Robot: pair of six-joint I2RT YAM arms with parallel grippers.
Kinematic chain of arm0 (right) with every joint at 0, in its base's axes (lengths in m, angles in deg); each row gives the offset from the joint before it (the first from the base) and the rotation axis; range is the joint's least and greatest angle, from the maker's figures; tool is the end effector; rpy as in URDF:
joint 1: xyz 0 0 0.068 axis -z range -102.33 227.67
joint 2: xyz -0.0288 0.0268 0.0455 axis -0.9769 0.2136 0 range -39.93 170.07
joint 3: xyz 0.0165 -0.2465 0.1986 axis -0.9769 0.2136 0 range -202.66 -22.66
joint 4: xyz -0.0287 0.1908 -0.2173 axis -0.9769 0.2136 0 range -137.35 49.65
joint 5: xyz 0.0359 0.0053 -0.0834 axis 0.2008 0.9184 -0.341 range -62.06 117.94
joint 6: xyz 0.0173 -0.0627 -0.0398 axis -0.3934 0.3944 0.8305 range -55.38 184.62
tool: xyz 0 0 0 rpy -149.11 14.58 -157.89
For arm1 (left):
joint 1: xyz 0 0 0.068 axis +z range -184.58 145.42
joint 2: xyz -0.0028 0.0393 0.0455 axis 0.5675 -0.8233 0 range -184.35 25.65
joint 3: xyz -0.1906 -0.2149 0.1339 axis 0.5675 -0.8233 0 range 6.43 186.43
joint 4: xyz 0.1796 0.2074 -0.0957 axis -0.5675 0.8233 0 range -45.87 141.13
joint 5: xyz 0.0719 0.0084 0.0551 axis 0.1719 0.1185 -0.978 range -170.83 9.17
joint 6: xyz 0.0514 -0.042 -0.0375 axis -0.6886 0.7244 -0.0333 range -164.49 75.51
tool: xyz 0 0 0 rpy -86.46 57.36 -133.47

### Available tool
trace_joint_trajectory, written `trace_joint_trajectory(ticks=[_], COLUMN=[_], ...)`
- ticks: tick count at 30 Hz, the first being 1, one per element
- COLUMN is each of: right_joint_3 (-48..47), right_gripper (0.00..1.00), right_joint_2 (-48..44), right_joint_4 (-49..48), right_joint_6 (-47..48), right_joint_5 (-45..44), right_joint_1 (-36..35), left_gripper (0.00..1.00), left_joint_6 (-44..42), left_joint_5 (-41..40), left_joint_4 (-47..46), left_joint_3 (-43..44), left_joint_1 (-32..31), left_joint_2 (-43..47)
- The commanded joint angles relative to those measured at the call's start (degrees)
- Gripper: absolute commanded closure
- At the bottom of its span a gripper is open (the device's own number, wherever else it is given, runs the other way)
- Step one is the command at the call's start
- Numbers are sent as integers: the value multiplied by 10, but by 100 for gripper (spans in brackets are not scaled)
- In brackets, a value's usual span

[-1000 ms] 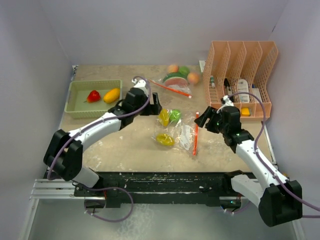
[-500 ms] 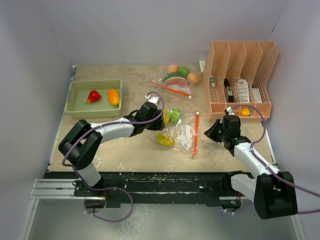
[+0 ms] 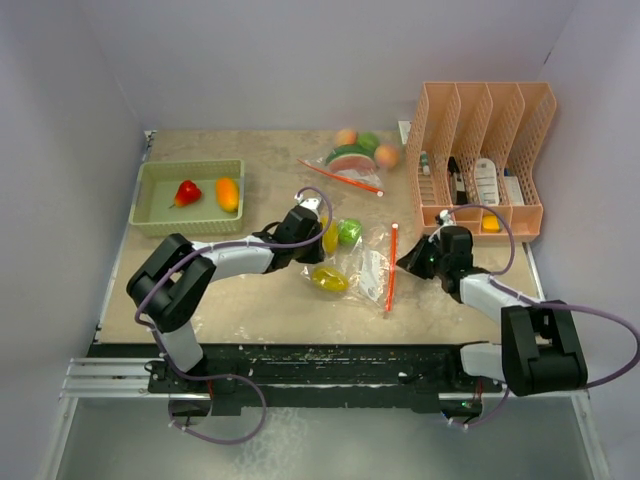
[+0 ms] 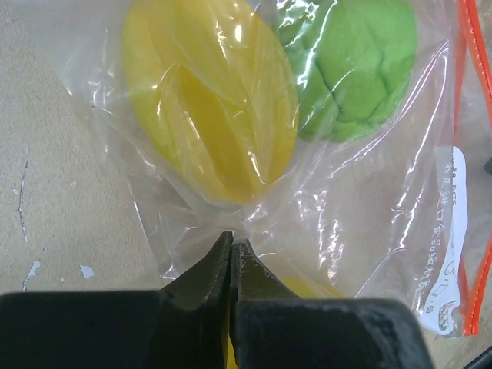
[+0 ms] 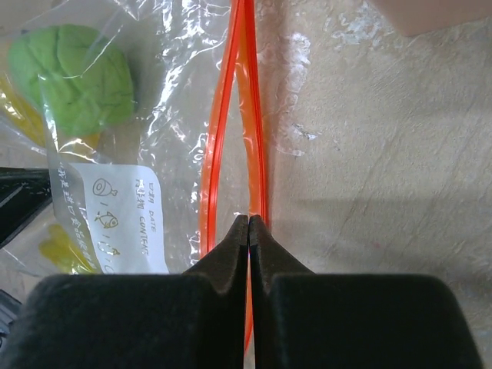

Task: Open the zip-top bag and remove the fake food
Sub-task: Pick up the fake fruit from the zipper food storage bag.

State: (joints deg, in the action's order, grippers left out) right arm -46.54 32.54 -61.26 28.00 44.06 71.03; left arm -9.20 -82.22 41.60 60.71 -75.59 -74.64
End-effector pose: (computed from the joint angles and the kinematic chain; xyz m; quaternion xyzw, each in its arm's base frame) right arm 0.2623 0.0485 0.1639 0.1639 0.8640 0.2849 0.3815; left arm 0.3109 -0.2682 0.1657 0.0411 0.9177 -0.2352 0.3174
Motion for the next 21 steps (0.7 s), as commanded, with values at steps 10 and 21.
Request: trace_joint_trajectory(ticks=[10,21], right_joint_3=[-18,-27], right_gripper=[96,84], right_joint_2=[42,125], right_joint_4=[-90,-189], right_joint_6=[-6,-19], right_joint_5=[95,205], right_joint_1=[0,-40], left_gripper=[100,100], left_joint_6=[-6,-5], left_joint_5=[14,16], left_joint_4=[-26,-27], left_joint_3=[6,4], left_joint_1=[-2,-1], left_joint_2=[-4,-2])
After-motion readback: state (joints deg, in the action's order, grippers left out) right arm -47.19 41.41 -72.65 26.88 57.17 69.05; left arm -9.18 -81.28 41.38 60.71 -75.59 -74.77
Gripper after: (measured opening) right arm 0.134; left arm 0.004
